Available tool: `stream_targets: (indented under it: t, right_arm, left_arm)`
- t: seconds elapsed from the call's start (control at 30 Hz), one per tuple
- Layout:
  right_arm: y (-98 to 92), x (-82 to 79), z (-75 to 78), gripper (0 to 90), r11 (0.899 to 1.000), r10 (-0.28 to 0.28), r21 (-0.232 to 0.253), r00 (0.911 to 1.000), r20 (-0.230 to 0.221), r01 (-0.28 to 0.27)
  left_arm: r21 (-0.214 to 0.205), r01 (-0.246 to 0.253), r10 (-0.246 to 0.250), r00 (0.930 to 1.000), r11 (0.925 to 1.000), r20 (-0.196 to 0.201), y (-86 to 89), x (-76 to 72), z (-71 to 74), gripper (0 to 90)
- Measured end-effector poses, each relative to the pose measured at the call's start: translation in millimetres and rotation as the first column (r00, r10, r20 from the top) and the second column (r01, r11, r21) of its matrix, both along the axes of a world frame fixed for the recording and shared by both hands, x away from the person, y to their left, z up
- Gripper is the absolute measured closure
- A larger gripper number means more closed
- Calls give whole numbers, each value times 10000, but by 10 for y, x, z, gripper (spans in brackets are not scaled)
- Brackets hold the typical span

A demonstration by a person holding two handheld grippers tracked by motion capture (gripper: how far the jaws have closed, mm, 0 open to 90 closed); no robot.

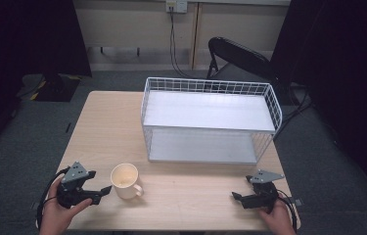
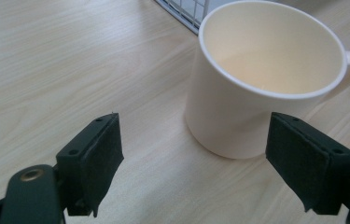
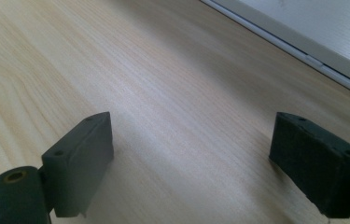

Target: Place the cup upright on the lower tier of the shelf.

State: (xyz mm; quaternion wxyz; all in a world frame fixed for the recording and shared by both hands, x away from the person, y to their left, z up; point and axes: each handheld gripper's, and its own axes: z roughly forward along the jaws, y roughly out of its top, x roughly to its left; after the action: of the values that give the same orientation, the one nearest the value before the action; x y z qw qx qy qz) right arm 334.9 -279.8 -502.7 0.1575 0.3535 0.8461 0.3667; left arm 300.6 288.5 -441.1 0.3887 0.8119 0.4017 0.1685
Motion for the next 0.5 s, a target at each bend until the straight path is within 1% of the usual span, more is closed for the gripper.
stream_targets:
  t: [0.07,0.17,0.2,0.33,0.5]
  right_arm:
    - [0,0,0,127,10000,3,1,10000,0,-3]
    - [0,0,0,127,10000,1,0,10000,-2,-1]
    - [0,0,0,128,10000,3,-3,10000,4,-3]
    - [0,0,0,127,10000,2,-3,10000,1,-2]
    - [0,1,-1,128,10000,7,12,10000,2,-7]
  left_arm:
    - [27,89,-89,9999,10000,70,-7,-5,25,183]
    - [-73,84,-83,9999,9999,118,-9,-11,68,183]
    - [-139,72,-69,9998,9999,194,-8,-12,81,183]
    - [-447,26,-14,9997,9990,251,6,-15,132,183]
    - [-468,-23,41,9993,9989,380,-1,-12,184,181]
